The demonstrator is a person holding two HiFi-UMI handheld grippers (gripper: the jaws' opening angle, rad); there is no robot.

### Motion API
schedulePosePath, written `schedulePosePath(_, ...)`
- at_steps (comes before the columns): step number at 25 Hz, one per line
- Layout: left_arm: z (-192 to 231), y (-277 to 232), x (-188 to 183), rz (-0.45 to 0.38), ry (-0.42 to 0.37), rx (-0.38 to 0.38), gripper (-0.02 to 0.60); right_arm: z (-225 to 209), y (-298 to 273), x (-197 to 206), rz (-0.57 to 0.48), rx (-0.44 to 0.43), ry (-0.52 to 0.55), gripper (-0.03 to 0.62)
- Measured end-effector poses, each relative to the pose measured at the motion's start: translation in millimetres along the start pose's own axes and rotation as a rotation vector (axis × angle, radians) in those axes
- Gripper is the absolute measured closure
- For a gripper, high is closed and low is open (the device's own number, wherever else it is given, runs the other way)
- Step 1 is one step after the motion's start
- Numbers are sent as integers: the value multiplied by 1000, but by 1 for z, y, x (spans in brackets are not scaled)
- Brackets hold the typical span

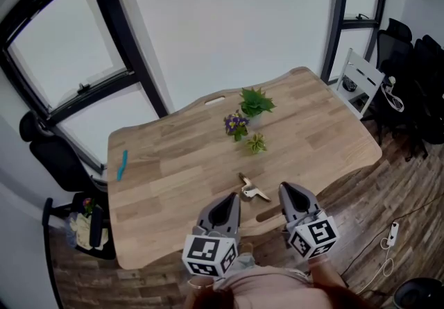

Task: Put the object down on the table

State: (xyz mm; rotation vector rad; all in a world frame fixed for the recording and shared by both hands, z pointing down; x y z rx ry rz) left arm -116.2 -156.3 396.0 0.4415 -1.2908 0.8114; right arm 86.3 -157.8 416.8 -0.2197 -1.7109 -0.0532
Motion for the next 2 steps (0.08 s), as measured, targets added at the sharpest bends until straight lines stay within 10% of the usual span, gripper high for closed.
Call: schedulePosePath(2, 5, -3, 0, -4, 0, -2, 580, 2, -3, 2, 2, 3, -2, 594)
Point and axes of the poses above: the fingertips, and each gripper's own axes: y backward along the fingers, z to its left, x out of its underside, the point moved 8 cm from there along y, backward along the fingers, and after that the axes turned 14 degrees about x, right-handed, at the moved point
